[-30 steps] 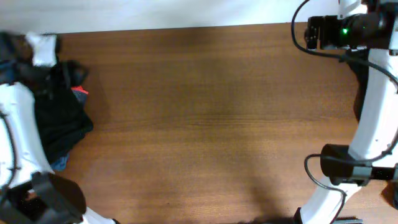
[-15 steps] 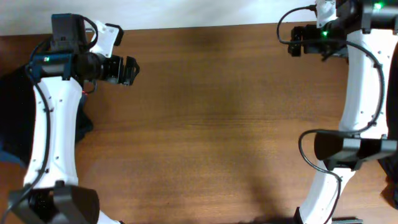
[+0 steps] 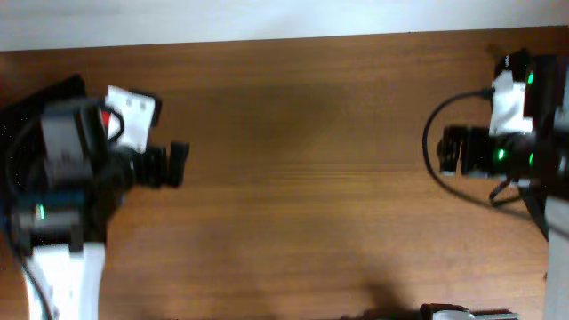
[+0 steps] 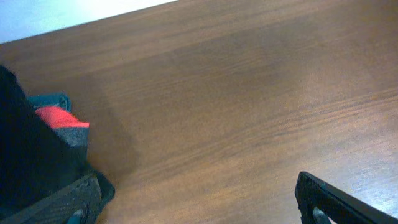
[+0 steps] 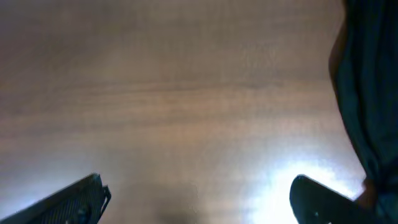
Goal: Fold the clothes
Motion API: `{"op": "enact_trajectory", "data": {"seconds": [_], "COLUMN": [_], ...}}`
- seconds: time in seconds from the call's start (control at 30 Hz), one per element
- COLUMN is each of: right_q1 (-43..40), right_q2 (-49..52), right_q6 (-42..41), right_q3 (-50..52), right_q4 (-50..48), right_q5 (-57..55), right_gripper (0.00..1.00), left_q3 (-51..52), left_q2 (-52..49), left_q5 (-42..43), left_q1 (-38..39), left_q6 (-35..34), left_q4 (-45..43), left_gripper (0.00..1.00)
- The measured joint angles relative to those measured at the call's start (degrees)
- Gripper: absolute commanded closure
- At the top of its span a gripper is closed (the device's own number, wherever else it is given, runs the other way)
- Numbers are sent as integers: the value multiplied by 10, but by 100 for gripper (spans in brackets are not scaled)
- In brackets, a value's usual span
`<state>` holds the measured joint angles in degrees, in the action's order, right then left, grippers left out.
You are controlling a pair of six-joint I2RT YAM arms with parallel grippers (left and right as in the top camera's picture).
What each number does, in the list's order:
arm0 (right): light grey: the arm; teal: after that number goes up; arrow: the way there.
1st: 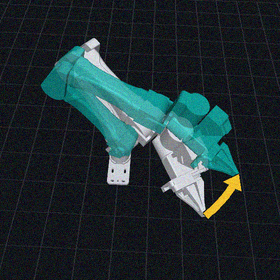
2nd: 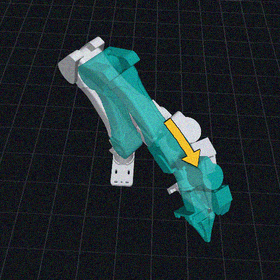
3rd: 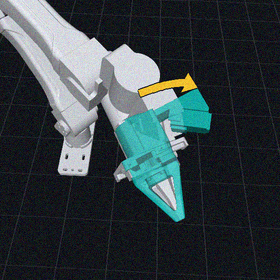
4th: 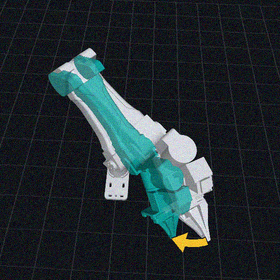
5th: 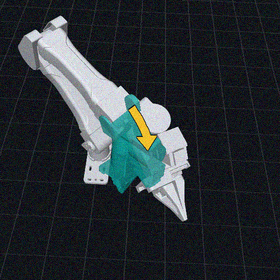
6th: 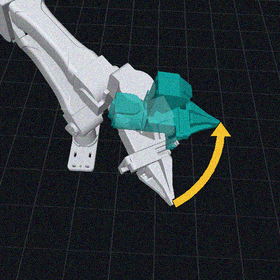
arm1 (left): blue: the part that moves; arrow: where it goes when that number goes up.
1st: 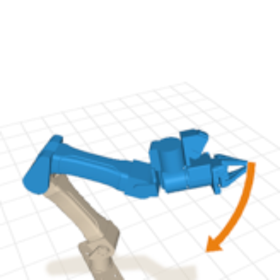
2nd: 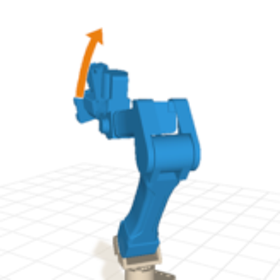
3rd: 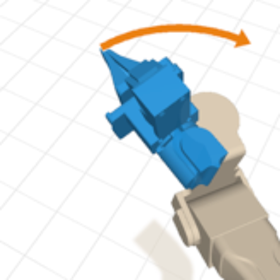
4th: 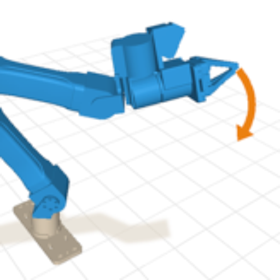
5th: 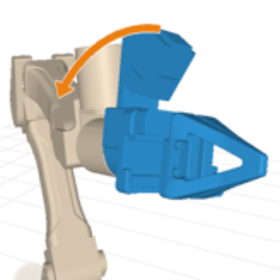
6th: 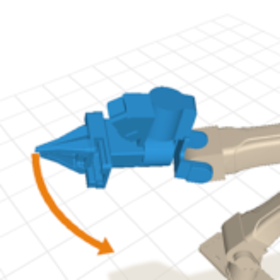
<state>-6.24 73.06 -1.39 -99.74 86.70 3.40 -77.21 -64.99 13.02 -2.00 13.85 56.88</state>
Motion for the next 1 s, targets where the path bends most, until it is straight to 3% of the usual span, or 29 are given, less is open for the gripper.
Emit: {"op": "enact_trajectory", "data": {"seconds": [0.27, 0.47, 1.0], "right_q1": [0, 0, 0], "right_q2": [-246, -247, -167], "right_q6": [-2, -2, -1], "right_q3": [267, 314, 314], "right_q4": [-136, -131, -131], "right_q5": [-7, -9, -10], "right_gripper": [1, 1, 1], "left_q3": [171, 186, 186], "left_q2": [245, 265, 265], "left_q5": [0, 0, 0], "left_q1": [0, 0, 0], "left_q6": [-2, -2, -2], "left_q4": [-19, -6, -6], "left_gripper": [1, 1, 1]}}
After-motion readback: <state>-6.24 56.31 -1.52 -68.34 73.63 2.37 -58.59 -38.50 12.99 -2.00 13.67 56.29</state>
